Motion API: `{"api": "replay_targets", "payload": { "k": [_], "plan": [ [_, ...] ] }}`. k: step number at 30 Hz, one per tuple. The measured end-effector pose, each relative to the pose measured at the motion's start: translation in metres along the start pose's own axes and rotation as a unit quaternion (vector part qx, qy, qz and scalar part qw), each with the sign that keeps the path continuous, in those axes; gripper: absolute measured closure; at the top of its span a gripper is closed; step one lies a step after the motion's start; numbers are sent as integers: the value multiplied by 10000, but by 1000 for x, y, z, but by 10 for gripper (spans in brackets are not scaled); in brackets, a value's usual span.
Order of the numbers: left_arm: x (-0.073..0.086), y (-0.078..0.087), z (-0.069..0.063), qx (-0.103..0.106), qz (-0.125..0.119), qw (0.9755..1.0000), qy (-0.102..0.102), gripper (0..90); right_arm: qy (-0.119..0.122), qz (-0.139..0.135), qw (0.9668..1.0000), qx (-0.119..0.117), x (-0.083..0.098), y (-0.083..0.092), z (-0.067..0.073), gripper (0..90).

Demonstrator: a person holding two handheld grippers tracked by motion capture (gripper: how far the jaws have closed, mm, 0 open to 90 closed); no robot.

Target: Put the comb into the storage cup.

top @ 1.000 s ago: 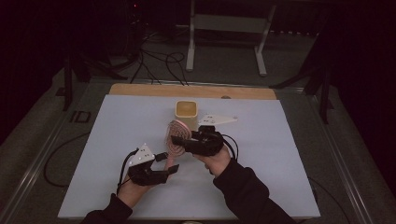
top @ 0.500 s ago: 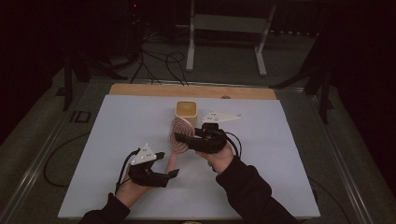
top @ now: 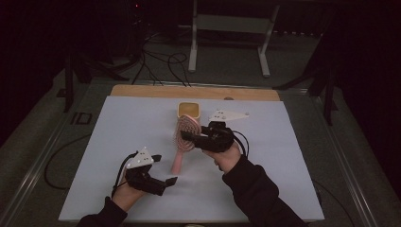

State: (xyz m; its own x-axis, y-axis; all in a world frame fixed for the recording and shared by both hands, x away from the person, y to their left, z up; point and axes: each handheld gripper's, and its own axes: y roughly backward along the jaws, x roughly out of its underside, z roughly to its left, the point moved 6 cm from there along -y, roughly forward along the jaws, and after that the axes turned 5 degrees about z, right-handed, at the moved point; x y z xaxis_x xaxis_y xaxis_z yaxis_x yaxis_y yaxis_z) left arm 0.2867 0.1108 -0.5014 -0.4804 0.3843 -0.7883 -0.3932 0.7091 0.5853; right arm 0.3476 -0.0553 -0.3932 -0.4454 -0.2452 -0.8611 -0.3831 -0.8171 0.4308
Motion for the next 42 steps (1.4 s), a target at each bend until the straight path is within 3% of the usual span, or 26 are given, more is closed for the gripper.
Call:
{"api": "replay_targets", "payload": {
  "k": [4,16,27,42],
  "plan": [
    [6,4,2,-83,96,9999,-12,4,17,-11,10000,18,-2,3,-2,646],
    [18,19,8,-152,55,9998,-100,4,33,-39,9999,94,-5,7,-8,646],
    [30,39,14,-275,-50,9996,-30,4,101,-63,9999,121,-9,11,-10,647],
    [50,41,24,-421,-135,9990,87,4,189,-174,9995,192,-23,20,-11,647]
  ]
}}
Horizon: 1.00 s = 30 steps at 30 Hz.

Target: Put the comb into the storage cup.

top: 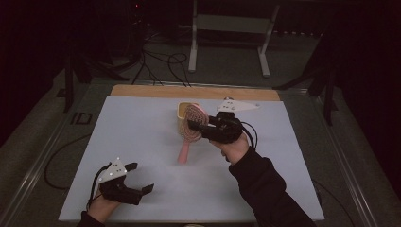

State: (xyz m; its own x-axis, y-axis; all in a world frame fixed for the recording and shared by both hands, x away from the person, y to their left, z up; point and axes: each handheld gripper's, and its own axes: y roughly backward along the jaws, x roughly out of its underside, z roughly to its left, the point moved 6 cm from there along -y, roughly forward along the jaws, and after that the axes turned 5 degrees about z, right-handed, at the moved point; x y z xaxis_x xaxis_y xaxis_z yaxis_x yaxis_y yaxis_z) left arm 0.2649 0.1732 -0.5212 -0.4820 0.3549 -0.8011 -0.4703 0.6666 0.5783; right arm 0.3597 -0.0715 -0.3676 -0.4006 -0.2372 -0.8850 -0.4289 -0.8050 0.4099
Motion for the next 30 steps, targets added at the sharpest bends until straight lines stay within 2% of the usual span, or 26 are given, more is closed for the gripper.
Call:
{"api": "replay_targets", "payload": {
  "k": [3,7,14,21,30],
  "plan": [
    [2,-1,0,9,-37,10000,-5,4,22,-38,10000,37,-4,3,-2,647],
    [4,-2,1,-72,61,9999,-59,4,-5,-130,9999,75,-9,7,-6,647],
    [4,1,5,-118,-34,9999,10,4,63,-240,9996,147,-21,13,-9,647],
    [4,1,5,-71,-90,9999,40,4,136,-340,9991,231,-35,18,-12,647],
    [5,0,4,-55,-49,10000,-15,4,174,-405,9985,313,-50,22,-15,647]
  ]
}}
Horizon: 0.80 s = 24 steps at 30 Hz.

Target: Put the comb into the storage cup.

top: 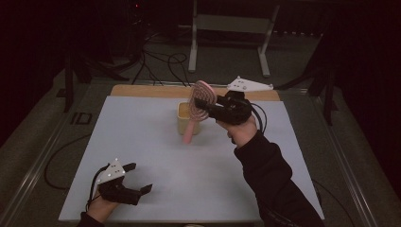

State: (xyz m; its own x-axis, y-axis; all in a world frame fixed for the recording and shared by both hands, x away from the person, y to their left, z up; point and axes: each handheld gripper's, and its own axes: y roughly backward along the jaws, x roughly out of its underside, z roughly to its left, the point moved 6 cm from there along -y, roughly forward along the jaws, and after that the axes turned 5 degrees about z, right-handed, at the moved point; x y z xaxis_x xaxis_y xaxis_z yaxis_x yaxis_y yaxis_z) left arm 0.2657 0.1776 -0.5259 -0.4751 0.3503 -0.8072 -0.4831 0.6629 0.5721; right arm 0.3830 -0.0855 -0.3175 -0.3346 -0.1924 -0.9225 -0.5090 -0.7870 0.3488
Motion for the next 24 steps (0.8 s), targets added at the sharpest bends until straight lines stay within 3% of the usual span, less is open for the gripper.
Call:
{"api": "replay_targets", "payload": {
  "k": [24],
  "plan": [
    [-2,2,0,63,-98,9999,41,4,11,-125,9994,317,-26,2,-22,647]
  ]
}}
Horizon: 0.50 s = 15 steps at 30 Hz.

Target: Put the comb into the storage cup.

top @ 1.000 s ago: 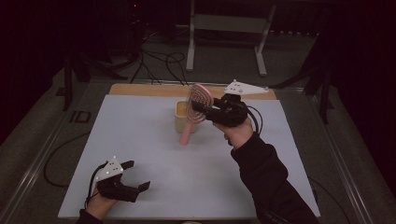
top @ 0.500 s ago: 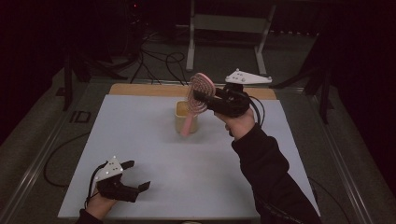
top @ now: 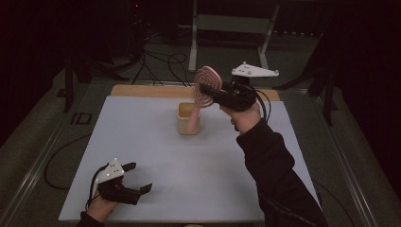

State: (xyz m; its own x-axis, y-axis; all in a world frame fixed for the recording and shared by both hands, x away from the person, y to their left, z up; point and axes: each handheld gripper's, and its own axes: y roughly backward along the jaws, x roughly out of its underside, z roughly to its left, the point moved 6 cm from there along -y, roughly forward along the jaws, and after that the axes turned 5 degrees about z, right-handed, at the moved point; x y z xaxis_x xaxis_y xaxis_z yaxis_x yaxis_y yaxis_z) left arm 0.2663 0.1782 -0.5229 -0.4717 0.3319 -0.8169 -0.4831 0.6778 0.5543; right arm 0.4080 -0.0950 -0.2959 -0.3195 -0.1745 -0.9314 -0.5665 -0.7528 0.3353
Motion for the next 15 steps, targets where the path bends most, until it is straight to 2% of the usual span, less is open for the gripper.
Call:
{"api": "replay_targets", "payload": {
  "k": [15],
  "plan": [
    [0,0,0,-1,12,10000,-29,4,-10,-109,9997,211,-14,1,-12,647]
  ]
}}
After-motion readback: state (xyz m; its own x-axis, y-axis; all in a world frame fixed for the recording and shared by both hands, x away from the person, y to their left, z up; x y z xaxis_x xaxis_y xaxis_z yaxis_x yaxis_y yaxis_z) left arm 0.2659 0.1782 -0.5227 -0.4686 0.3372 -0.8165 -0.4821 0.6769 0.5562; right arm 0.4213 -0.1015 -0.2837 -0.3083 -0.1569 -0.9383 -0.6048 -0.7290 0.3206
